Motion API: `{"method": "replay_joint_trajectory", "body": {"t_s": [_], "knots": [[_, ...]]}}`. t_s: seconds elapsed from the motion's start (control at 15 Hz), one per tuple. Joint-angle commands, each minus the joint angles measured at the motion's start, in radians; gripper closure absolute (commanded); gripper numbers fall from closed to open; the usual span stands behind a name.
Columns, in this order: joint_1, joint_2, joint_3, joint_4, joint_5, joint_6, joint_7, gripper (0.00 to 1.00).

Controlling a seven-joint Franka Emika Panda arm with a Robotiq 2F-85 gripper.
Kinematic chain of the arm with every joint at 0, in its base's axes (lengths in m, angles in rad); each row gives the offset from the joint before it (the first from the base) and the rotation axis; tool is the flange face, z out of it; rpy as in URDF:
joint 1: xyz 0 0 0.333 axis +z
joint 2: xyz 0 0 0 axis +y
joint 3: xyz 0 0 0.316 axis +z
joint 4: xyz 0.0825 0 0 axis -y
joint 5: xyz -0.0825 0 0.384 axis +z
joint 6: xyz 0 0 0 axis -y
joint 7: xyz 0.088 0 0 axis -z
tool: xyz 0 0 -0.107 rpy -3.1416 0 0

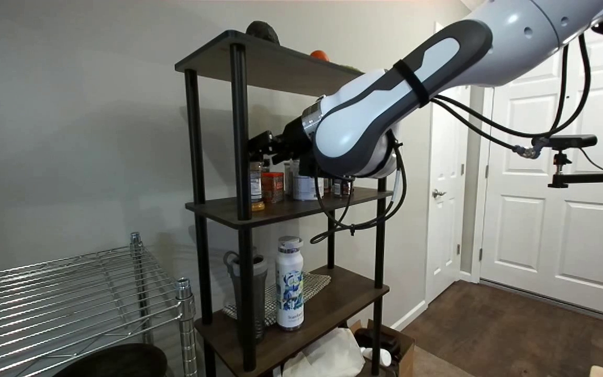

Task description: Change the position of one spice bottle

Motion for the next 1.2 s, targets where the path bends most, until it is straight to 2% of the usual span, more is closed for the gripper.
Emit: {"method": "replay_joint_trajectory", "body": {"t_s": [0.0,0.07,0.13,0.47,0.67,0.87,1.13], "knots": [[-0.019,-0.005,0.018,0.004,-0.033,-0.003,0.046,0.00],[-0.013,-0.004,0.025,0.005,-0.034,-0.003,0.049,0.25],[-0.013,-0.004,0.027,0.005,-0.035,-0.003,0.049,0.26],[-0.013,-0.011,0.036,0.005,-0.031,-0.003,0.055,0.61],[-0.014,-0.015,0.040,0.003,-0.028,-0.003,0.064,0.77],[-0.010,-0.022,0.026,-0.002,-0.046,0.000,0.096,0.98],[-0.010,-0.024,0.015,-0.003,-0.068,0.001,0.135,1.00]]}}
